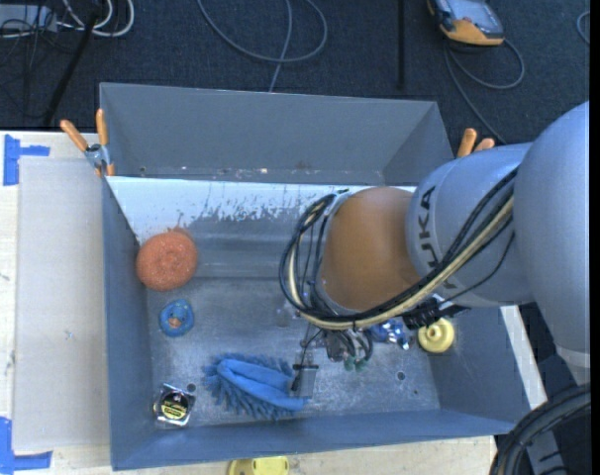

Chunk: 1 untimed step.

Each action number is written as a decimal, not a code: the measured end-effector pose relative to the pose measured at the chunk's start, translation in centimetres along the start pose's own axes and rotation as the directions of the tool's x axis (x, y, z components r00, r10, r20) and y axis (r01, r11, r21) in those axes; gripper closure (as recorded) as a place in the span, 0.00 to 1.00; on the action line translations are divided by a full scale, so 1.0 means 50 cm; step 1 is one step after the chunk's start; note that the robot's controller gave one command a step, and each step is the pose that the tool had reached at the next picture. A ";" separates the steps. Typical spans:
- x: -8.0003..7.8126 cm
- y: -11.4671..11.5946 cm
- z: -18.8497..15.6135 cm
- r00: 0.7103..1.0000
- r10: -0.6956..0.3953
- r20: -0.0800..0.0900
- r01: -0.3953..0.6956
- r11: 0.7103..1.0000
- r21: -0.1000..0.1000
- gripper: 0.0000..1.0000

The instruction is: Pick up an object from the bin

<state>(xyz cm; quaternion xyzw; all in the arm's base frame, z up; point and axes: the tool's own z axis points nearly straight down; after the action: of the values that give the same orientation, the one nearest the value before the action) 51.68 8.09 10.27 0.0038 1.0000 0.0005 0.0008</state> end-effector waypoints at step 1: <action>0.028 0.018 0.046 0.999 -0.038 -0.002 0.038 0.999 0.000 0.00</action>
Offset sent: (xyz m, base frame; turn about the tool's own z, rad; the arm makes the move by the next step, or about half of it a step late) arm -0.0357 0.0246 -0.0327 0.0395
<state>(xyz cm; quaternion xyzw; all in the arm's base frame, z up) 50.30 9.02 7.95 -0.0155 0.9999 0.0007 -0.0003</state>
